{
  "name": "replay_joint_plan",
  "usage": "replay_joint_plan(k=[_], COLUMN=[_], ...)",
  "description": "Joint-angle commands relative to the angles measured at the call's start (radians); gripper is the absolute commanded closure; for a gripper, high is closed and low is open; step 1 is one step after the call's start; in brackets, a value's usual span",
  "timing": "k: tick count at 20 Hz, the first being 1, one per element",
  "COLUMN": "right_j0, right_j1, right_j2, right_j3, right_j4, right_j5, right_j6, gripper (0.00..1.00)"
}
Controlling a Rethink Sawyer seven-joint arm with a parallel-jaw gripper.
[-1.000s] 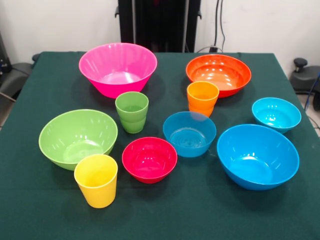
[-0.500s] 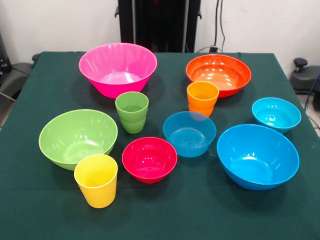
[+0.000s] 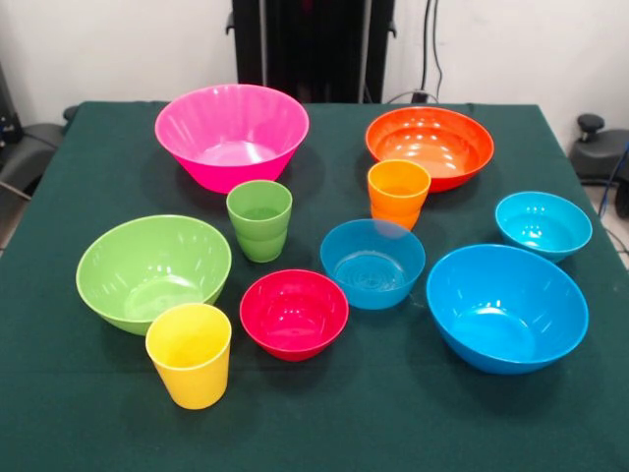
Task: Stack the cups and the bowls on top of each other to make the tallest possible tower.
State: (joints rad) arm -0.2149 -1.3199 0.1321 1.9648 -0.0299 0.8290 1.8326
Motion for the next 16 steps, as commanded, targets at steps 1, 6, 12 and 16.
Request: replay_joint_plan(k=[1,6,12,16], right_j0=[-0.022,-0.034,-0.048,-0.114], right_j1=[0.182,0.231,0.340,0.441], right_j2=[0.093,0.099,0.113,0.177], right_j3=[-0.028,-0.026,-0.097,-0.148], right_j4=[-0.107,-0.146,-0.194,-0.198], right_j5=[-0.113,-0.231,-0.332,-0.385], right_j6=[-0.076,-0.058,-0.050,-0.119], gripper=[0.00,0.00,0.00,0.00])
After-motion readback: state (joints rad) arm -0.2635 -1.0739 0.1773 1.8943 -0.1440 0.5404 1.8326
